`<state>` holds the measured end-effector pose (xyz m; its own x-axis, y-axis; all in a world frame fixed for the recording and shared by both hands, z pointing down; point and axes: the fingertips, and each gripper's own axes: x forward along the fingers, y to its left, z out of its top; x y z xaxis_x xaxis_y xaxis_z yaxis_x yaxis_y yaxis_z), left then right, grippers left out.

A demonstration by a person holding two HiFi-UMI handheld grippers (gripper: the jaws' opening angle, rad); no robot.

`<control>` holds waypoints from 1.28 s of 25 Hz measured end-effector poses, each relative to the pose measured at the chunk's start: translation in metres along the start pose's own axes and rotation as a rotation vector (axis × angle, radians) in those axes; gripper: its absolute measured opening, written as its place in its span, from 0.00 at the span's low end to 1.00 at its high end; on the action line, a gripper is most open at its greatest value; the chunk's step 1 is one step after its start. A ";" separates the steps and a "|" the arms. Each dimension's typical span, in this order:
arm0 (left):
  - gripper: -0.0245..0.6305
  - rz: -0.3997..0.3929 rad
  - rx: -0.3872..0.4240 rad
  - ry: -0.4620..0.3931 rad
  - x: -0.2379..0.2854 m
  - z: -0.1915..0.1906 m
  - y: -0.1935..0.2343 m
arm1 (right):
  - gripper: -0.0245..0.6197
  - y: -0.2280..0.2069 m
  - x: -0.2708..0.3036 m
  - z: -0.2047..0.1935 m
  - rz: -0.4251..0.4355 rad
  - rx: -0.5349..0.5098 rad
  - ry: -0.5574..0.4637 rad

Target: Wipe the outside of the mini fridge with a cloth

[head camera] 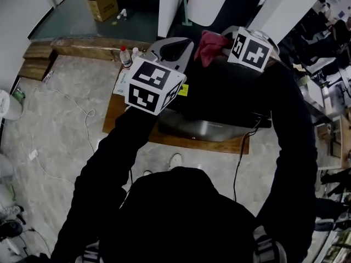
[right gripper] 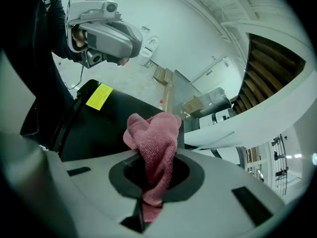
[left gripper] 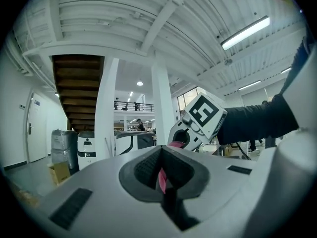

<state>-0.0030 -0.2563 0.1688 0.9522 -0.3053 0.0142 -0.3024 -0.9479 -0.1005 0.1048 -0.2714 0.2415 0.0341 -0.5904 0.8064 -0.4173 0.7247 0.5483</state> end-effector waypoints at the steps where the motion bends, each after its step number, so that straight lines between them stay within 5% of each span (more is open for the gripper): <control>1: 0.04 0.011 0.003 0.006 0.007 -0.002 0.003 | 0.10 -0.006 0.008 -0.003 0.009 -0.003 -0.006; 12: 0.05 0.110 0.004 0.067 0.087 -0.027 0.029 | 0.10 -0.070 0.125 -0.053 0.049 0.031 -0.008; 18: 0.05 0.128 0.012 0.096 0.096 -0.043 0.038 | 0.09 -0.072 0.142 -0.050 -0.030 -0.075 0.007; 32: 0.05 -0.031 -0.028 0.060 0.048 -0.047 0.048 | 0.09 0.005 0.106 0.005 0.021 0.007 0.065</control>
<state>0.0260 -0.3206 0.2113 0.9570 -0.2800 0.0763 -0.2749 -0.9588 -0.0711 0.1022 -0.3320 0.3282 0.0839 -0.5509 0.8303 -0.4248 0.7340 0.5299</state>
